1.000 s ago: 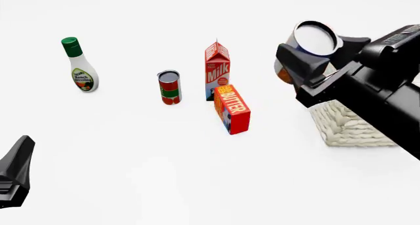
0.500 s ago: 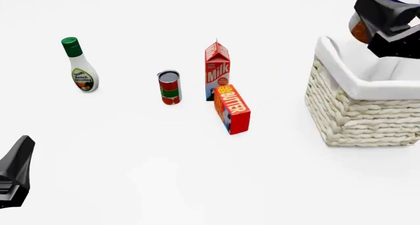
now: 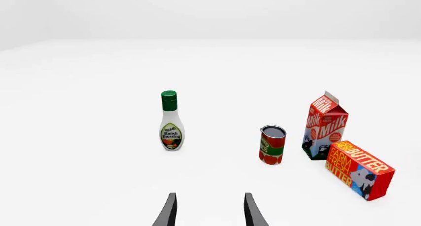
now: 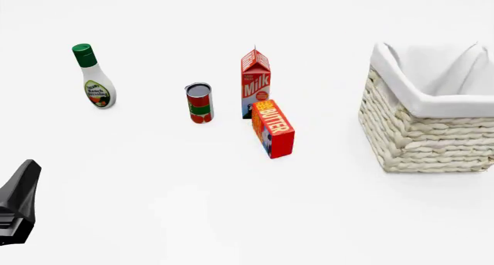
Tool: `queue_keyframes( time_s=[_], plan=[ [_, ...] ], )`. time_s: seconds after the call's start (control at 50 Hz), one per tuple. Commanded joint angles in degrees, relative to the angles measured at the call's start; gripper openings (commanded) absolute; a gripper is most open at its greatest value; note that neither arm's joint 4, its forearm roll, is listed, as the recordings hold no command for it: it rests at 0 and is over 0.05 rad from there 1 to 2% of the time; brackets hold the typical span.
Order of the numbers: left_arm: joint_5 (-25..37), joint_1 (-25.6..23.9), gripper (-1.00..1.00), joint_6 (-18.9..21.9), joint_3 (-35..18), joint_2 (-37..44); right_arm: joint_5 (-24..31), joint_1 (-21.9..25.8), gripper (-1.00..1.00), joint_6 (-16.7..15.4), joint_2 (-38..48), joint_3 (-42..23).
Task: Pick the alphabet soup and place it in the basket.
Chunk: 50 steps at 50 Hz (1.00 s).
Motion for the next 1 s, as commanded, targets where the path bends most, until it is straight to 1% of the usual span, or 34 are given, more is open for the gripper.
queue_keyframes(
  time_s=[0.02,0.1,0.16,0.18,0.28,0.36,0.38,0.42,0.44,0.48,0.52,0.58,0.76,0.8,0.92,1.0],
  plan=[
    [0.0,0.0,1.00,0.0,0.0,0.0,4.1,-5.7,-1.00,0.4,0.6,-4.1],
    [0.0,0.0,1.00,0.0,0.0,0.0,6.3,-6.7,-1.00,-1.0,1.1,-4.6],
    [0.0,0.0,1.00,0.0,0.0,0.0,7.3,-7.5,-1.00,-1.0,1.7,-5.0],
    [0.0,0.0,1.00,0.0,0.0,0.0,8.0,-8.0,-1.00,-1.5,2.2,-5.2],
    [0.0,0.0,1.00,0.0,0.0,0.0,10.2,-8.6,-1.00,-1.5,3.6,-6.1],
    [0.0,0.0,1.00,0.0,0.0,0.0,11.1,-9.4,-1.00,-2.2,4.6,-7.0],
    [0.0,0.0,1.00,0.0,0.0,0.0,11.4,-9.8,-1.00,-2.8,5.0,-7.3],
    [0.0,0.0,1.00,0.0,0.0,0.0,12.7,-9.6,-1.00,-3.0,5.8,-8.2],
    [0.0,0.0,1.00,0.0,0.0,0.0,13.2,-9.5,-1.00,-3.9,5.9,-8.6],
    [0.0,0.0,1.00,0.0,0.0,0.0,14.4,-9.4,-1.00,-4.1,6.3,-9.5],
    [0.0,0.0,1.00,0.0,0.0,0.0,15.7,-9.3,-1.00,-5.4,6.9,-10.5],
    [0.0,0.0,1.00,0.0,0.0,0.0,17.3,-9.1,-1.00,-5.8,7.9,-12.1],
    [0.0,0.0,1.00,0.0,0.0,0.0,19.0,-8.5,-1.00,-8.1,10.6,-13.5],
    [0.0,0.0,1.00,0.0,0.0,0.0,19.1,-8.3,-1.00,-9.7,12.0,-12.8],
    [0.0,0.0,1.00,0.0,0.0,0.0,19.2,-8.1,-1.00,-10.0,13.5,-12.4],
    [0.0,0.0,1.00,0.0,0.0,0.0,18.7,-8.5,-1.00,-11.1,15.3,-12.0]
  ],
)
